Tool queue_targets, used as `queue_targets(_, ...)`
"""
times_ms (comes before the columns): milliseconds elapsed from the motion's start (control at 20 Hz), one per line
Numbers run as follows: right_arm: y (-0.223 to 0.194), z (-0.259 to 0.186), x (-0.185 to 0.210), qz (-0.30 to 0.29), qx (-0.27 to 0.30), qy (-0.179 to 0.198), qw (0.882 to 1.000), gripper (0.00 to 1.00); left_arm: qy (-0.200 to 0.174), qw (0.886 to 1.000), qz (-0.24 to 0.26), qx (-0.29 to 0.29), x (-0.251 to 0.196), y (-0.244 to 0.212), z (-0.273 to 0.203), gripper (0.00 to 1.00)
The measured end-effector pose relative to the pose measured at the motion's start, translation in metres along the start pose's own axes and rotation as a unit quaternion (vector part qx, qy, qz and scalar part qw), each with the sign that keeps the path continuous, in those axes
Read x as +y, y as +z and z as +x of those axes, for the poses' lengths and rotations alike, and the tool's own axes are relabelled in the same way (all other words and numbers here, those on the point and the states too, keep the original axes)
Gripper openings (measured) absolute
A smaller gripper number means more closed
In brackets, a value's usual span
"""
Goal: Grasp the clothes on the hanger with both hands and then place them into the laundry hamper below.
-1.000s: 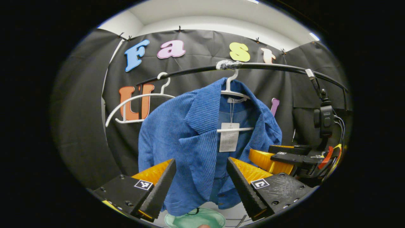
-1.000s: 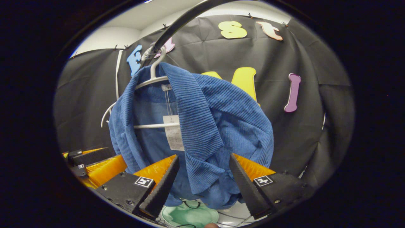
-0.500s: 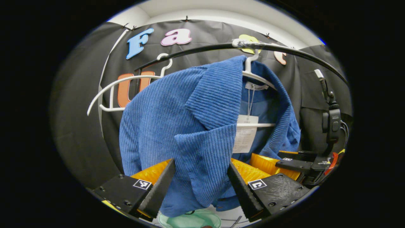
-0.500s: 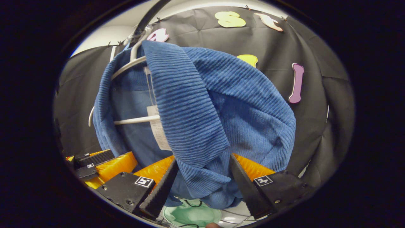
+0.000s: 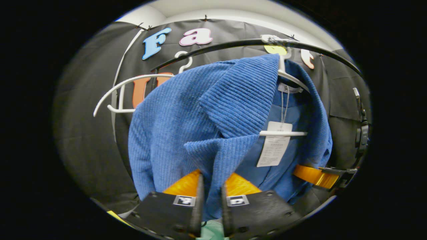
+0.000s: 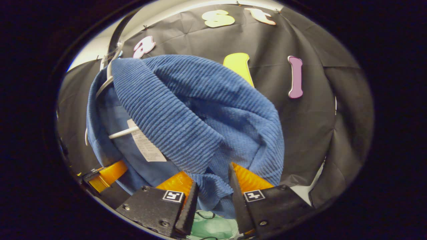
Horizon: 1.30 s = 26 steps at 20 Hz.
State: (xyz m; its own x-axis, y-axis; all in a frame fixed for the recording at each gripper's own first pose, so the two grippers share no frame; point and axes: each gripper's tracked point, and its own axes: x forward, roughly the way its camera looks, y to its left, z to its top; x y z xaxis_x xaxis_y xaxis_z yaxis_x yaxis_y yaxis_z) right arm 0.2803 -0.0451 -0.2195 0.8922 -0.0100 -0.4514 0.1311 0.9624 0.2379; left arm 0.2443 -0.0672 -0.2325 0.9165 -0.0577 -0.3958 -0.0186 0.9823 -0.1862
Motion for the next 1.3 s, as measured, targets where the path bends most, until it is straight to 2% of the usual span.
queue_targets(50, 0.002, -0.003, -0.003, 0.006, -0.005, 0.000, 1.000, 0.48, -0.007, 1.000, -0.004, -0.001, -0.001, 0.003, 0.002, 0.23)
queue_targets(100, 0.007, -0.005, -0.007, 0.009, -0.012, -0.001, 1.000, 0.40, -0.007, 1.000, -0.007, -0.002, 0.001, 0.004, -0.001, 0.08)
queue_targets(150, 0.012, -0.007, -0.010, 0.013, -0.020, -0.001, 1.000, 0.35, -0.005, 1.000, -0.012, -0.004, 0.005, 0.006, -0.004, 0.08)
queue_targets(200, 0.016, -0.011, -0.012, 0.017, -0.029, 0.000, 0.999, 0.27, -0.005, 1.000, -0.017, -0.005, 0.008, 0.008, -0.009, 0.13)
queue_targets(250, 0.021, -0.015, -0.012, 0.024, -0.037, 0.004, 0.999, 0.23, 0.002, 1.000, -0.020, -0.010, 0.012, 0.011, -0.014, 0.07)
queue_targets(400, 0.038, -0.030, -0.026, 0.053, -0.065, -0.002, 0.996, 0.15, 0.036, 0.999, -0.007, -0.027, 0.032, 0.027, -0.028, 0.07)
queue_targets(650, 0.081, -0.060, -0.042, 0.071, -0.126, -0.016, 0.989, 0.12, 0.077, 0.995, -0.015, -0.062, 0.063, 0.060, -0.040, 0.07)
queue_targets(700, 0.087, -0.062, -0.044, 0.074, -0.135, -0.017, 0.988, 0.12, 0.081, 0.994, -0.017, -0.071, 0.068, 0.071, -0.042, 0.12)
queue_targets(750, 0.093, -0.063, -0.046, 0.078, -0.139, -0.018, 0.987, 0.13, 0.081, 0.994, -0.017, -0.077, 0.072, 0.079, -0.044, 0.12)
queue_targets(800, 0.100, -0.061, -0.047, 0.082, -0.145, -0.016, 0.986, 0.12, 0.083, 0.993, -0.016, -0.082, 0.077, 0.085, -0.044, 0.07)
queue_targets(900, 0.114, -0.063, -0.047, 0.088, -0.160, -0.010, 0.983, 0.12, 0.083, 0.993, -0.015, -0.087, 0.085, 0.098, -0.045, 0.08)
queue_targets(950, 0.122, -0.063, -0.047, 0.090, -0.167, -0.009, 0.982, 0.12, 0.084, 0.992, -0.016, -0.090, 0.088, 0.104, -0.045, 0.12)
queue_targets(1000, 0.128, -0.063, -0.049, 0.092, -0.174, -0.006, 0.981, 0.12, 0.083, 0.992, -0.017, -0.095, 0.088, 0.110, -0.045, 0.07)
queue_targets(1050, 0.136, -0.062, -0.050, 0.096, -0.180, -0.004, 0.979, 0.12, 0.083, 0.991, -0.016, -0.101, 0.087, 0.118, -0.045, 0.12)
queue_targets(1200, 0.150, -0.067, -0.059, 0.106, -0.190, 0.010, 0.976, 0.12, 0.084, 0.990, -0.009, -0.115, 0.088, 0.136, -0.047, 0.12)
queue_targets(1300, 0.161, -0.065, -0.060, 0.113, -0.195, 0.018, 0.974, 0.12, 0.084, 0.990, -0.002, -0.117, 0.090, 0.144, -0.041, 0.03)
